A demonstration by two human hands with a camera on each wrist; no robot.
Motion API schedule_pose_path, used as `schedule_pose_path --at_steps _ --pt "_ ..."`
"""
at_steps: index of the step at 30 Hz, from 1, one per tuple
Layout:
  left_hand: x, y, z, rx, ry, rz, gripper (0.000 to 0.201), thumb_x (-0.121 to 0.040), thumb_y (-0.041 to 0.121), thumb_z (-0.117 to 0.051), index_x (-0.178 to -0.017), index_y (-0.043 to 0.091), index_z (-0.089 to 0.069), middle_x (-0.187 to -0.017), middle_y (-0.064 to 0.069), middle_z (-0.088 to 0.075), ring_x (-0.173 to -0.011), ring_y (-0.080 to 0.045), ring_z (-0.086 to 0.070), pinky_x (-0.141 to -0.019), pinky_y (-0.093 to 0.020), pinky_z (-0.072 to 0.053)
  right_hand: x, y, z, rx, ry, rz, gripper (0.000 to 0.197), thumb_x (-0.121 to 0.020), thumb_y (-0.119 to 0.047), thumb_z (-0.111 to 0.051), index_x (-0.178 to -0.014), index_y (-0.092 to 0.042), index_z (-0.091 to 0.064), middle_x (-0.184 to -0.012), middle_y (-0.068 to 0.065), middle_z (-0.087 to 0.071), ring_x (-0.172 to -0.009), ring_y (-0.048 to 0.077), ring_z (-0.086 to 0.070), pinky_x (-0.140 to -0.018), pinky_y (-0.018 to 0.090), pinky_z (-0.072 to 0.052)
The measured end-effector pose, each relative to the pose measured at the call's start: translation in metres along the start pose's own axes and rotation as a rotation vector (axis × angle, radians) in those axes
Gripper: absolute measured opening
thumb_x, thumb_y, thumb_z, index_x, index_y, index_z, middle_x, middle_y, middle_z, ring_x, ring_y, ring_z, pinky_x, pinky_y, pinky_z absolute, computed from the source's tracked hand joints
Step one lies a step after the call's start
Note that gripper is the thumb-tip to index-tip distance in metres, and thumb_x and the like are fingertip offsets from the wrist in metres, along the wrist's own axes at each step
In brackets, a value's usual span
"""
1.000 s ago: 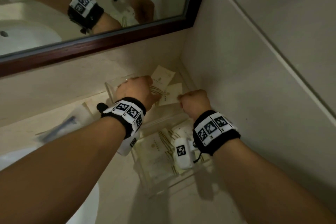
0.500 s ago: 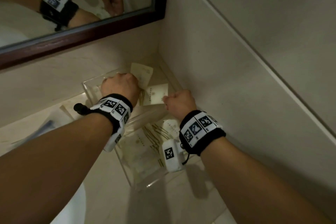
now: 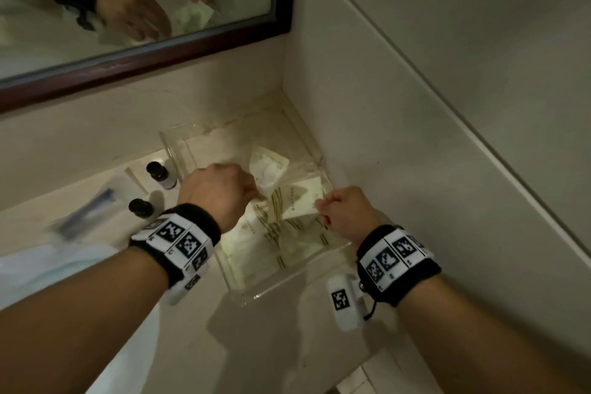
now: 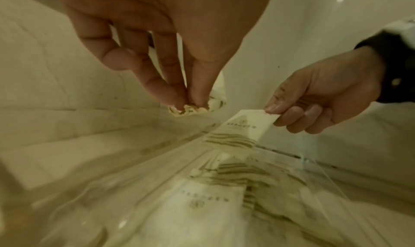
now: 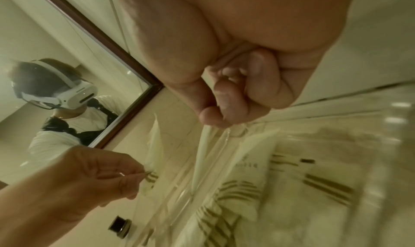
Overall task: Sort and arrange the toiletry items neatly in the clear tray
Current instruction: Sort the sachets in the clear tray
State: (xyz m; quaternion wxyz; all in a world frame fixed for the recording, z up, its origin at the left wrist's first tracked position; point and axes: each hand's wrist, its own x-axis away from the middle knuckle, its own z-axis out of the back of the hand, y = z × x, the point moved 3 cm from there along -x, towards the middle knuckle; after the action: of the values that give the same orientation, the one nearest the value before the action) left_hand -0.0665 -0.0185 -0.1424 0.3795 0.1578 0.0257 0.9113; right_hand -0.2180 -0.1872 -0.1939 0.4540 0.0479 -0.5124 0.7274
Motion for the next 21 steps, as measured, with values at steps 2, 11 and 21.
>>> schedule_pose_path --at_steps 2,11,21 --pt "0.012 0.001 -0.006 -0.03 -0.019 -0.021 0.023 -0.096 0.051 -0.052 -0.098 0.041 -0.073 -0.102 0.013 -0.069 -0.089 -0.018 -0.066 -0.073 -0.032 -0.054 0.008 0.012 -0.004 -0.019 -0.049 -0.022 0.038 -0.089 -0.015 -0.067 -0.053 -0.012 -0.055 -0.043 -0.006 -0.055 -0.051 0.014 -0.055 -0.063 0.032 -0.049" --pt "0.058 0.008 -0.043 0.014 -0.1 0.047 0.013 -0.093 0.04 -0.06 -0.096 0.043 -0.073 -0.1 0.013 -0.071 -0.09 -0.019 -0.067 -0.068 -0.029 -0.046 0.027 0.039 0.004 0.059 -0.175 -0.125 0.023 -0.094 -0.012 -0.061 -0.071 -0.015 -0.058 -0.04 -0.011 -0.051 -0.027 -0.003 -0.042 -0.03 0.011 -0.033" --pt "0.073 0.017 -0.069 0.082 -0.131 0.112 0.018 -0.084 0.022 -0.061 -0.081 0.036 -0.072 -0.091 0.011 -0.071 -0.082 -0.02 -0.066 -0.066 -0.027 -0.046 0.025 0.053 0.01 0.105 -0.056 -0.167 0.032 -0.082 -0.013 -0.074 -0.055 -0.007 -0.057 -0.056 0.006 -0.057 -0.053 0.018 -0.056 -0.062 0.027 -0.048"
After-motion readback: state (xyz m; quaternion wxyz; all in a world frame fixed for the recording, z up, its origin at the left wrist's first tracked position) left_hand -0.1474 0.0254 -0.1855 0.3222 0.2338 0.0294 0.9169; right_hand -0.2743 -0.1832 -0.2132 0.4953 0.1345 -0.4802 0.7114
